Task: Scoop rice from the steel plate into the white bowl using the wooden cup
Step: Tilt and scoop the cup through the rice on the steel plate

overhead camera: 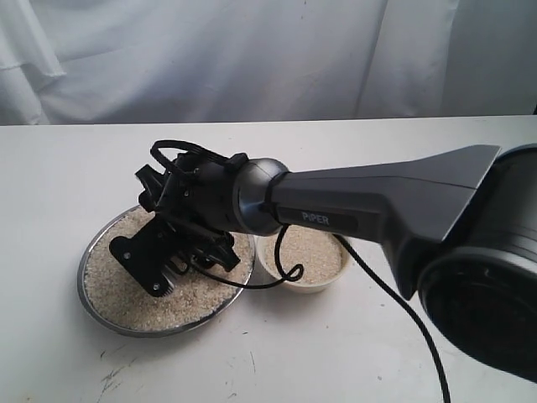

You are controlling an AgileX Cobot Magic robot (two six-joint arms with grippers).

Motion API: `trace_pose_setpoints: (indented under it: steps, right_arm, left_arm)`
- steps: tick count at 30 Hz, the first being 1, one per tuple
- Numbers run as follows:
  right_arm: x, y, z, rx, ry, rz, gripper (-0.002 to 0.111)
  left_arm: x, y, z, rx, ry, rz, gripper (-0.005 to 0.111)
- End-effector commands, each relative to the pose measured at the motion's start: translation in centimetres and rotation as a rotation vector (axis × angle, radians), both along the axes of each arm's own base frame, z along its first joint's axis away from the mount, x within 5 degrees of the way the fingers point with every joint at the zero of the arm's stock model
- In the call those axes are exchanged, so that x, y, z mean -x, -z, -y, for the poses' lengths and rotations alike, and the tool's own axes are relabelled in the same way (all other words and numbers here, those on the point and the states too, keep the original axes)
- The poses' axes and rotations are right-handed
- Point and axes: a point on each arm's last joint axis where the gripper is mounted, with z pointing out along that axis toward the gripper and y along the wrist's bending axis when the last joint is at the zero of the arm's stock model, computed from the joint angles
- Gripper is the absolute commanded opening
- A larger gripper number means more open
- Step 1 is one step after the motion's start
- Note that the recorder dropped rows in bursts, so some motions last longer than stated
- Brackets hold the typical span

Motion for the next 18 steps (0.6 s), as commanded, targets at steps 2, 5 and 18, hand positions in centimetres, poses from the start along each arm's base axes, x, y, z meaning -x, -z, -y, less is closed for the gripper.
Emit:
trace_pose_setpoints:
  steps: [2,5,18]
  right_arm:
    - [0.8,1.3,-0.6,-0.024,0.079,-0.122,0.000]
    - [1.1,0.6,-1.0,-0.047,0.102,-0.187,0.000]
    - [0.8,-0.9,0.1,-0.091,0.259,-0.326,0.000]
  left_arm:
    - [0.0,0.1,0.0,0.002,-0.002,0.006,0.000]
    - [0.0,0.1,0.0,0.002,-0.002,0.006,0.000]
    - [0.0,0.1,0.0,0.002,-0.002,0.006,0.000]
